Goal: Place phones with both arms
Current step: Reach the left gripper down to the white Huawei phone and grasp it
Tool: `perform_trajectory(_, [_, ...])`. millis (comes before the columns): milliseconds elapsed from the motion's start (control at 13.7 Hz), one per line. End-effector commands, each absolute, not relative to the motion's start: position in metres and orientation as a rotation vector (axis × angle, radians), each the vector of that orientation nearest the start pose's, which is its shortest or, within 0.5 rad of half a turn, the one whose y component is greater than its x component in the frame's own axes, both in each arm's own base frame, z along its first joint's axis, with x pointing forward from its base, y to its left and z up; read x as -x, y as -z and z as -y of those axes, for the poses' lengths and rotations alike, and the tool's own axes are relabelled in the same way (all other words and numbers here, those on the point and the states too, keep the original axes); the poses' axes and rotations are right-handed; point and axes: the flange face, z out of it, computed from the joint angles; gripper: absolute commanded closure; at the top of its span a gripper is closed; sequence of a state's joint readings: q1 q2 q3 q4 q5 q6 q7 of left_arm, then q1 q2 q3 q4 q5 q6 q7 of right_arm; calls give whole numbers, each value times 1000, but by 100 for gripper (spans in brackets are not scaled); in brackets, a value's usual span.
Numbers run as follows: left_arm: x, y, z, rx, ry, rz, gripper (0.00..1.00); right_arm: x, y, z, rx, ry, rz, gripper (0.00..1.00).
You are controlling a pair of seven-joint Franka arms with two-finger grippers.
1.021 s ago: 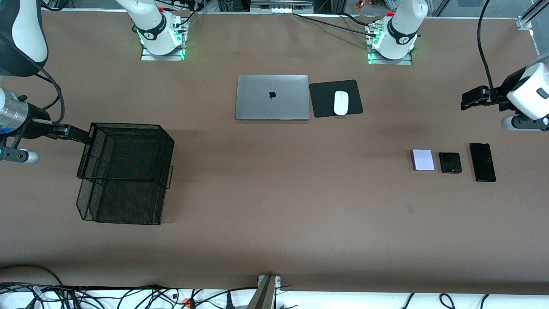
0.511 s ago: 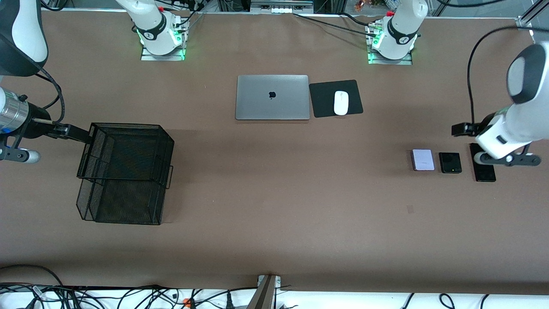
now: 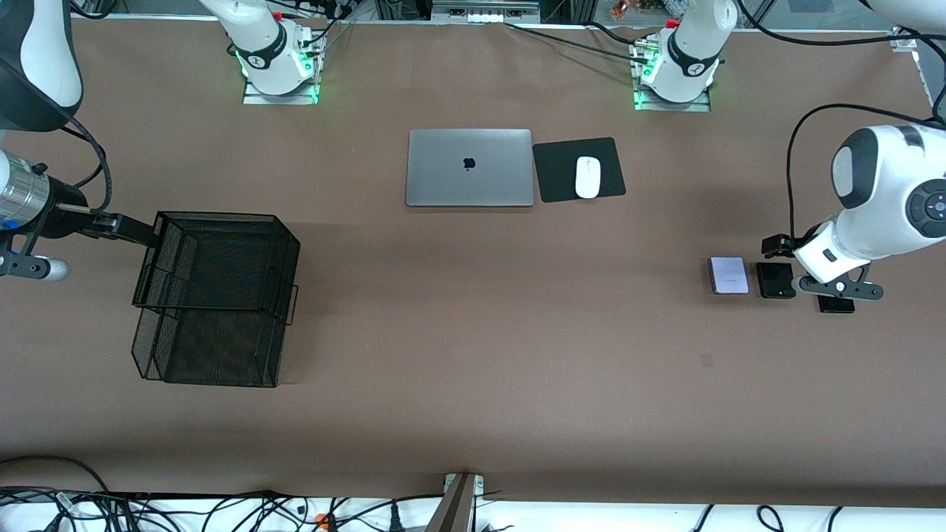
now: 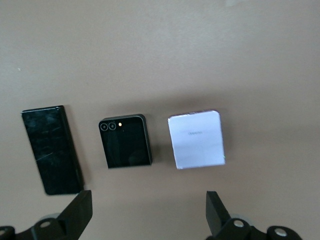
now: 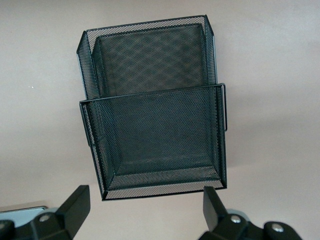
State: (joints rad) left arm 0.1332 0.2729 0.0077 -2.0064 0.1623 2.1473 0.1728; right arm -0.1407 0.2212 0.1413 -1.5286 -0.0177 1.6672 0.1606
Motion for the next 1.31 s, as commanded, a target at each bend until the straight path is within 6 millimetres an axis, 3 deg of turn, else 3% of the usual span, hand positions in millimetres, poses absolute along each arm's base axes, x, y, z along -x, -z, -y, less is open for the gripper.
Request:
perform_trajectory(0, [-580,-268,-91,3037,-184,-141,0,-614,-531,9,3130,-132,-275,0])
perform_trajectory(146, [-584,-238,-86,3072,-148,-69,0,-614,-531,9,3130,-132,-275,0])
perform_trajectory(656, [-583,-190,-53,3107,-106,-15,0,-614,-529,9,3129,-137,-279,0])
perform_trajectory(1240, [-565,-163,-54,3115,-80,-10,0,-614,-528,9,3129,-139,-279,0])
